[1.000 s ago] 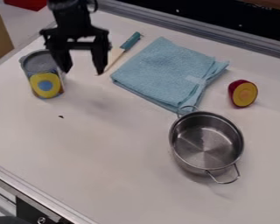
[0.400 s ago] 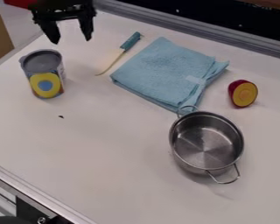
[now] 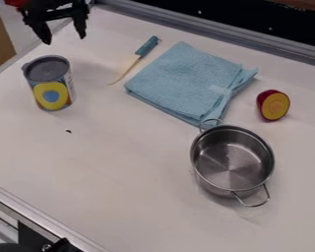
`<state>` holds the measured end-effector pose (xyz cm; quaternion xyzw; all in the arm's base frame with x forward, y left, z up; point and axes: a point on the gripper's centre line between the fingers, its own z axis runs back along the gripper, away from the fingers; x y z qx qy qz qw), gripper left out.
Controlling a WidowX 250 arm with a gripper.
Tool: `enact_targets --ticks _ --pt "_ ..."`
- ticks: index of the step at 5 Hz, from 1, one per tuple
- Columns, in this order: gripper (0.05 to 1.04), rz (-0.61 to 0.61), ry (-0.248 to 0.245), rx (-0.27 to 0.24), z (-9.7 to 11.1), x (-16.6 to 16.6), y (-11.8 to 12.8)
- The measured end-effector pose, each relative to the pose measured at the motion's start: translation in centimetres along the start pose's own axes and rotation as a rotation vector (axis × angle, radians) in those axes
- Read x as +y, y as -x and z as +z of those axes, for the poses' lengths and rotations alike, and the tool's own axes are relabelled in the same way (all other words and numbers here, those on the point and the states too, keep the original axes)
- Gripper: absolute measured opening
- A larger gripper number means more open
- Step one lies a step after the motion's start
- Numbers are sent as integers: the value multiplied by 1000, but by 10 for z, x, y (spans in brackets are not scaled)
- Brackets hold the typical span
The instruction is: Move the can to the left bottom side of the silver pot
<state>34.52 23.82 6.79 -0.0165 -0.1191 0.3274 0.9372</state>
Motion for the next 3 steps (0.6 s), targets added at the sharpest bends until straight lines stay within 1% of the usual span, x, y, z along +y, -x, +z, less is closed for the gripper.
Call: enact_targets --ticks 1,2,3 --pt "1000 100 12 61 -9 13 6" --pt "1000 247 0 133 -8 24 18" --pt "1000 310 -8 185 -18 29 37"
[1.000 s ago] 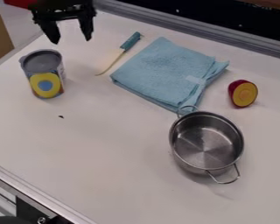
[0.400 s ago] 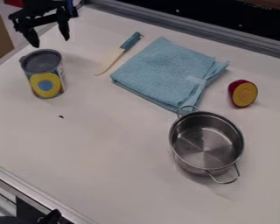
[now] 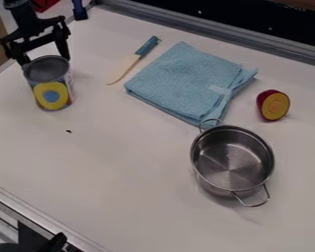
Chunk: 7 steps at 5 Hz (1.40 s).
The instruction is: Move the can to the left bottom side of the silver pot
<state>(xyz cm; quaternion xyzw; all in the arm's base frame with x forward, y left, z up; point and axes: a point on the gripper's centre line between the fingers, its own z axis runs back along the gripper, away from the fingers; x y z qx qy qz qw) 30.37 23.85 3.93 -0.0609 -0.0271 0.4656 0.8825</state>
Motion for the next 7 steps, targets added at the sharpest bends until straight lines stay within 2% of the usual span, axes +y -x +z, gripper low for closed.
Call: enact_targets --ticks 1,2,3,4,5,6,7 --pt "1000 72 -52 -52 6 5 13" --pt "1000 74 -69 -68 6 8 35" --pt "1000 68 -93 -54 6 5 60" --pt "1000 101 -110 -64 1 0 85" --pt "1000 123 -100 -93 -4 -6 114" --pt "1000 201 -120 -95 -13 -12 143" --pt "1000 222 -127 -59 -18 -19 168"
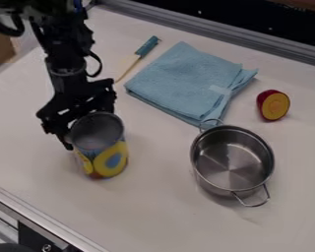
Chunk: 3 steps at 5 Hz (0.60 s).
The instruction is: Move the can to the left bottom side of the silver pot
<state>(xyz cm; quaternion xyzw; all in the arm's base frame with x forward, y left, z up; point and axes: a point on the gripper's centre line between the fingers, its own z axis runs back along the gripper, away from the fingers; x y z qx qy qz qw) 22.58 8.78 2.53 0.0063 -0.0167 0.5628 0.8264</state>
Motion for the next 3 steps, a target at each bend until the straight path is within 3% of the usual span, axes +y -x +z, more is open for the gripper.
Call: enact_targets --ticks 2,3 --pt "1000 -28 2 27 18 -5 53" --pt "1000 -35 13 21 21 -8 59"
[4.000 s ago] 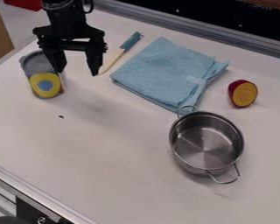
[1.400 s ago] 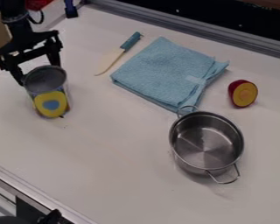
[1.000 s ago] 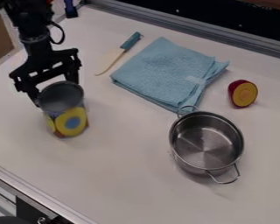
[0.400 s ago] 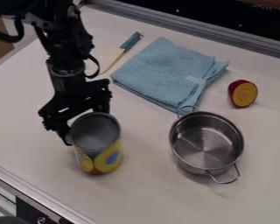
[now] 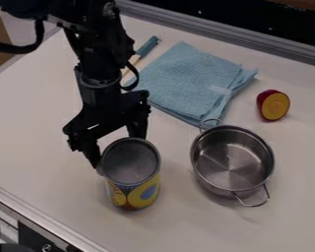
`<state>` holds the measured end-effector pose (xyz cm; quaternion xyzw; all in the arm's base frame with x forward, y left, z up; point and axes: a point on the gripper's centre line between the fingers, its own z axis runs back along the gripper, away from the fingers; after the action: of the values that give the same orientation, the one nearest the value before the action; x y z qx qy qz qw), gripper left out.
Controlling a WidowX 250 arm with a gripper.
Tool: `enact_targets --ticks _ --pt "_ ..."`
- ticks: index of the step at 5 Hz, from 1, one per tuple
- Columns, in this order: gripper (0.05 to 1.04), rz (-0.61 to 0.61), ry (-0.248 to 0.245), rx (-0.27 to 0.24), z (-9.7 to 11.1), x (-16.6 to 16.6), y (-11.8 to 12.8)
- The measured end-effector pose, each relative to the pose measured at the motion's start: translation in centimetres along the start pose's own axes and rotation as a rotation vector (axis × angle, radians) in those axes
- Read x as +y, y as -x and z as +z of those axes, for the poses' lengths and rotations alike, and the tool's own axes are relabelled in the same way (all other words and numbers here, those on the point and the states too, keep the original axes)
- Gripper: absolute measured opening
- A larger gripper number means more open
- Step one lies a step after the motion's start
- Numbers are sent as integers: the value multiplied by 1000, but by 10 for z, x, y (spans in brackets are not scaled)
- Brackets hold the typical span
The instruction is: Move the can to the left bottom side of the silver pot
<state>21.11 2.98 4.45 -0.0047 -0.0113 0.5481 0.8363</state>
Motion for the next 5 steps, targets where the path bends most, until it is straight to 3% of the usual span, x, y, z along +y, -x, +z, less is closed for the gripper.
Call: enact_targets --ticks 2,3,4,5 --pt "1000 8 20 -74 16 -6 -40" --pt "1000 -38 87 -140 26 -9 -66" --pt "1000 -134 120 -151 32 -14 -86" --pt "1000 -245 119 -158 30 -20 -116"
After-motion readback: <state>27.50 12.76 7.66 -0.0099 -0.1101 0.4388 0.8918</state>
